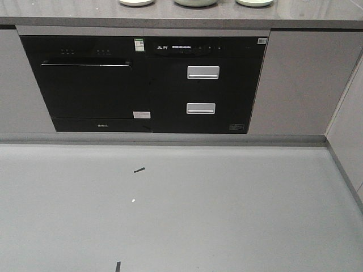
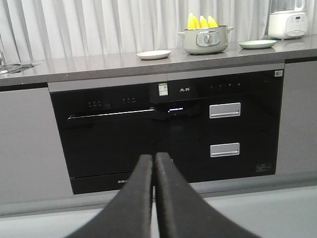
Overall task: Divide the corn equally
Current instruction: 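Drive the base toward the counter with the pot and plates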
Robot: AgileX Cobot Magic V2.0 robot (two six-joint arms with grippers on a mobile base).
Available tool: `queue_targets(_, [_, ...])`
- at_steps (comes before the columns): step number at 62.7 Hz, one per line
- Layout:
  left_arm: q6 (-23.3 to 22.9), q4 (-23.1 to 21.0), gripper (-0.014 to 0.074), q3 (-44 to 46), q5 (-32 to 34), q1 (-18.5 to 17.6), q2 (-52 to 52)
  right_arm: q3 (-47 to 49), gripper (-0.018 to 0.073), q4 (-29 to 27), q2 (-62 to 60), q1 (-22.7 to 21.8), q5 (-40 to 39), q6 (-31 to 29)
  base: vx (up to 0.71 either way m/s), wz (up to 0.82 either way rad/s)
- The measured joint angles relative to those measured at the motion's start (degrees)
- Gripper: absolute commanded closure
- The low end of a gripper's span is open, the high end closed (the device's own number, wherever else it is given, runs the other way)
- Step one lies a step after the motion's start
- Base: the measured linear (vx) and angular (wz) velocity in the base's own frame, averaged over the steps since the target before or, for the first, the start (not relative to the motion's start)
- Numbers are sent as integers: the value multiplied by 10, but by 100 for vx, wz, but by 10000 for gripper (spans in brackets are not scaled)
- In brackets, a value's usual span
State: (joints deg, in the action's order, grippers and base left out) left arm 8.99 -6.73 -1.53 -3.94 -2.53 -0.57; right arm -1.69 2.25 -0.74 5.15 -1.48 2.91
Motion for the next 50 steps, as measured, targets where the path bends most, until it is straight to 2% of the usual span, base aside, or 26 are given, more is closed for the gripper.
queue_targets(50, [0,0,603,0,0,0,0,0,564,0,0,0,0,0,10,1])
